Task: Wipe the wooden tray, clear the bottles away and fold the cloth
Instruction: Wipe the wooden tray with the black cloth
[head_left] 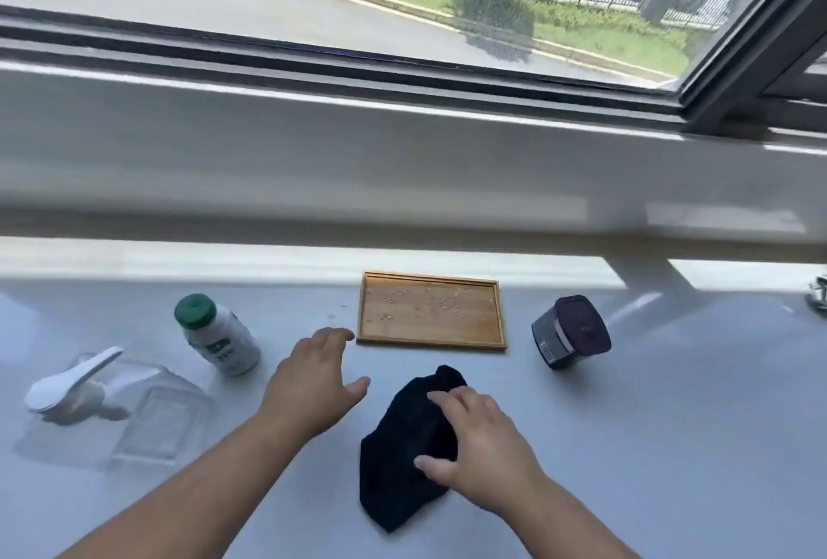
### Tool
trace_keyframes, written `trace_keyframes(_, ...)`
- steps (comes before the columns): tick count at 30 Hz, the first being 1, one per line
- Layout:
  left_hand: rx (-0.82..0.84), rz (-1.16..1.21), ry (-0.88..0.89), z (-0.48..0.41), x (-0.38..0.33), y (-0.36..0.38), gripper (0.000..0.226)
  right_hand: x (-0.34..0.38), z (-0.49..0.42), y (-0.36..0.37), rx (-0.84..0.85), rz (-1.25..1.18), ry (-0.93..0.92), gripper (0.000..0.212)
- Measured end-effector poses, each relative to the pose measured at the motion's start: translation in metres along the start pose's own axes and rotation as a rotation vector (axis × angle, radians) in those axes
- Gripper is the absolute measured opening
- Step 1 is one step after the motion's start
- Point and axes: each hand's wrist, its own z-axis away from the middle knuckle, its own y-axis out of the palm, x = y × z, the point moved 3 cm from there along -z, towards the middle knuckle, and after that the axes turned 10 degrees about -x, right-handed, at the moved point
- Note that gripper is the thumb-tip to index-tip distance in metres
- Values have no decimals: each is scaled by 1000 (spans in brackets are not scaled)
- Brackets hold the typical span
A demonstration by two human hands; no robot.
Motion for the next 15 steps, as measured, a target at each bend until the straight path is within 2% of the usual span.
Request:
trace_keyframes(3, -40, -28, -93, -21, -4, 27, 82, -3, -5, 41, 153, 126, -96, 99)
trace_keyframes(5, -95, -59, -113, -36, -5, 44, 90, -3, -8, 58, 127, 233, -144, 76)
trace_keyframes(7, -170, -53, -126, -51, -8, 58, 97, -10, -16, 59, -4, 181, -163, 46)
trace_keyframes(9, -220, -31, -148, -63, -9, 70, 105, -21, -29, 46, -97, 7, -132, 25)
trace_keyframes(11, -236, -29, -185, -69, -7, 84, 108, -38, -43, 23, -209, -162, -45, 19)
trace_keyframes(13, -238, -65, -217, -69, -4, 97, 110, -60, -62, -14, -462, -281, 35, 17)
trace_keyframes(15, -240, -95, -228, -69, -1, 107, 111, -84, -94, -43, -622, -322, 139, 19)
